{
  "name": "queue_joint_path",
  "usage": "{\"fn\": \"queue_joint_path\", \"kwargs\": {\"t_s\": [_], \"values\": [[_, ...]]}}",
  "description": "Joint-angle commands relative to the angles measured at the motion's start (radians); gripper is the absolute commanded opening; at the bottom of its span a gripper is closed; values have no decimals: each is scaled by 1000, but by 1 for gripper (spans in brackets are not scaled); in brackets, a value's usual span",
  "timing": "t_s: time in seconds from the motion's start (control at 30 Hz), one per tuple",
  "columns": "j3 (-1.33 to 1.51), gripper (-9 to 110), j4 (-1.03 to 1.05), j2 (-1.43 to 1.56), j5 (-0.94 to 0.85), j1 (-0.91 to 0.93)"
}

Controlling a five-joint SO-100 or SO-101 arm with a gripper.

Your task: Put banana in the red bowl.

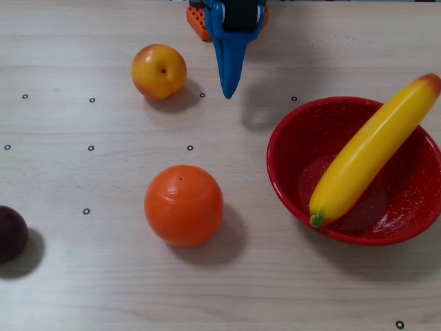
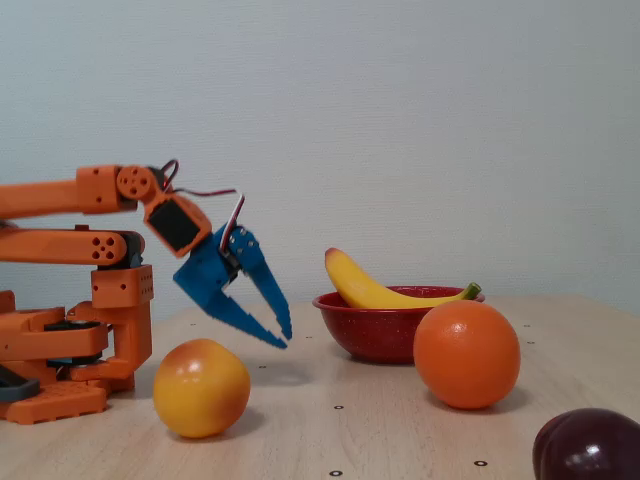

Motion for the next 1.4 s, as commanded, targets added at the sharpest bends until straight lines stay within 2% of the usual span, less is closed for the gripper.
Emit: {"fn": "queue_joint_path", "kwargs": {"t_s": [0.0, 0.27, 0.63, 1.37], "values": [[-21, 0, 55, 86, 26, 12], [75, 0, 204, 233, 75, 18], [135, 0, 364, 241, 104, 29], [138, 0, 396, 241, 112, 52]]}}
